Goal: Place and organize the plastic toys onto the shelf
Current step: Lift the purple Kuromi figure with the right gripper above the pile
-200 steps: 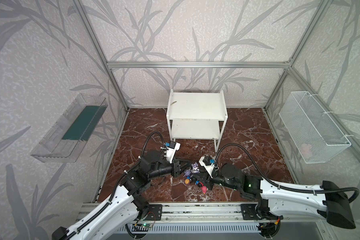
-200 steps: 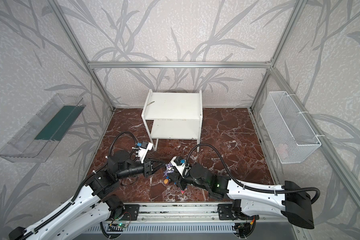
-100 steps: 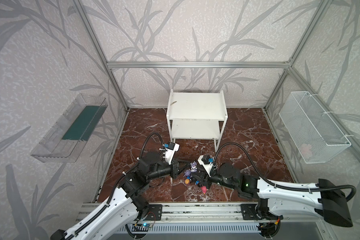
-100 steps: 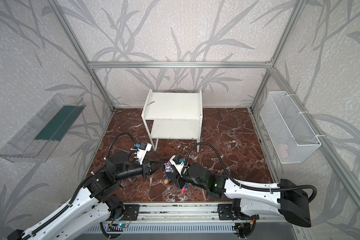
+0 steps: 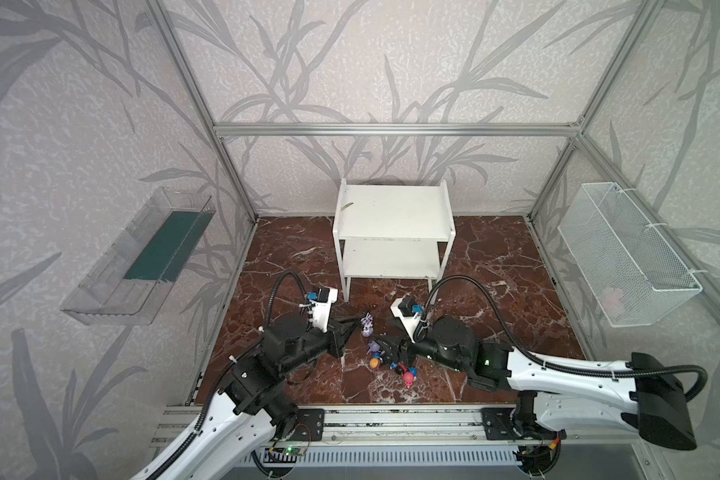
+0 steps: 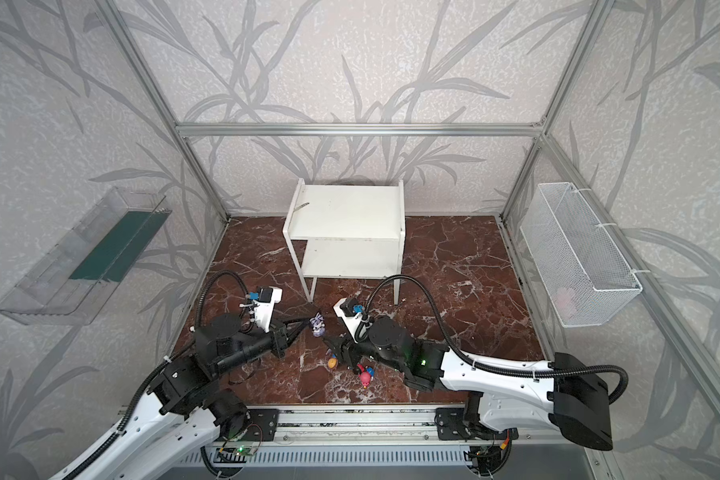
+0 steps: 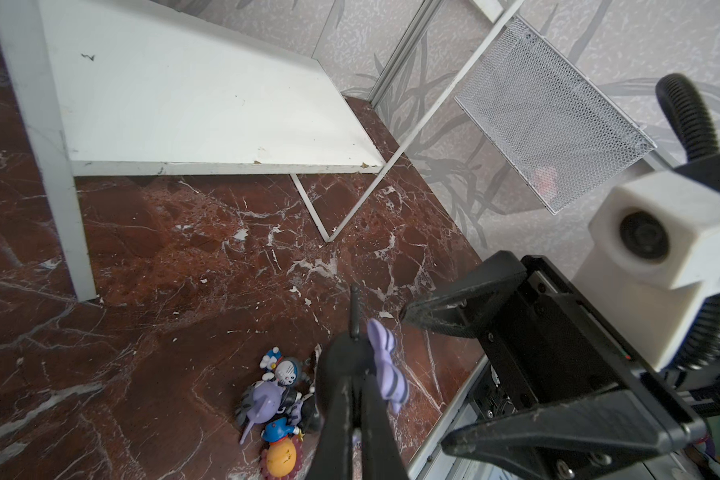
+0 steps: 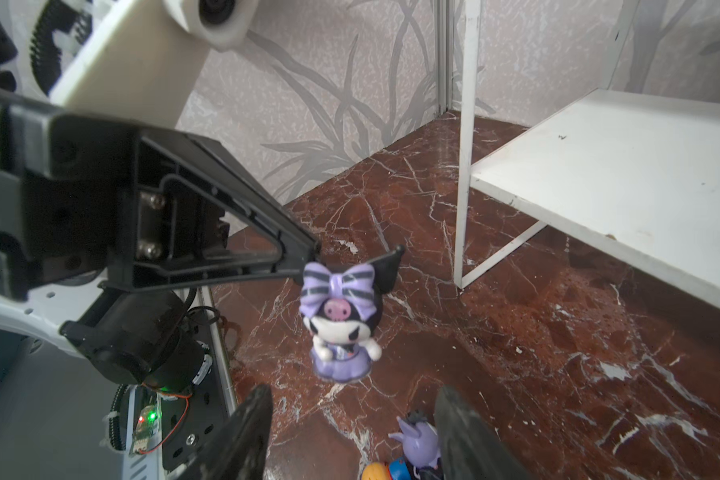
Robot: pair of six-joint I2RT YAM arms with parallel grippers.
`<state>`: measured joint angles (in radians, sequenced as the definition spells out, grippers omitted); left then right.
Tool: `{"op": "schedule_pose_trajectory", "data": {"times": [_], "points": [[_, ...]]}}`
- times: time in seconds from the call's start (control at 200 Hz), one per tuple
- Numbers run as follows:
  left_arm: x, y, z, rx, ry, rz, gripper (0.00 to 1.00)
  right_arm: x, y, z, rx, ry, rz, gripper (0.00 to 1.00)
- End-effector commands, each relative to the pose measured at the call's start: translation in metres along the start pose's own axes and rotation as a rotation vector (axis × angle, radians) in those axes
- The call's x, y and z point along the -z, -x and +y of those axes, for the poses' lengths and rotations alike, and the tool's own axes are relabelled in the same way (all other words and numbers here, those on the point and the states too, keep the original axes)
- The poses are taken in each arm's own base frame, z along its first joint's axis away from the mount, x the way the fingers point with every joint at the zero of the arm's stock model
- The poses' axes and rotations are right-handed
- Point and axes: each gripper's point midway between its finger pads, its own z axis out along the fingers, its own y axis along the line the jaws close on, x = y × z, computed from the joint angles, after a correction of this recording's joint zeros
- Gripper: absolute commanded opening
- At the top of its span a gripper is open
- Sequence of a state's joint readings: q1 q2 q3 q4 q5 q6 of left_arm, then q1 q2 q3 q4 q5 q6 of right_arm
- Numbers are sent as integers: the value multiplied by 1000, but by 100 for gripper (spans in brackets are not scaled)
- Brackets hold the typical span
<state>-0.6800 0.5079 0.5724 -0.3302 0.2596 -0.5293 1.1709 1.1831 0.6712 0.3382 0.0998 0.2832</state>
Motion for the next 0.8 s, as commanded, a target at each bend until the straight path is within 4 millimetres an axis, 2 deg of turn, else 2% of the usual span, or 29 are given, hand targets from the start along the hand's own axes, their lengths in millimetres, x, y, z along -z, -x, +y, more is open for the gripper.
{"op": "schedule_pose_trajectory", "data": {"times": [0.0, 0.435, 0.6, 0.8], "points": [[-1, 0, 1, -20, 4, -4, 0, -9, 20, 1, -3, -1, -34, 63], [0, -2, -3, -18, -18, -3, 0, -35, 27, 6, -5, 37, -6, 59], [-1, -1, -5, -21, -28, -2, 0, -41, 26, 4, -14, 41, 1, 51], [-2, -2, -4, -21, -27, -2, 0, -40, 30, 5, -13, 58, -11, 32]]}}
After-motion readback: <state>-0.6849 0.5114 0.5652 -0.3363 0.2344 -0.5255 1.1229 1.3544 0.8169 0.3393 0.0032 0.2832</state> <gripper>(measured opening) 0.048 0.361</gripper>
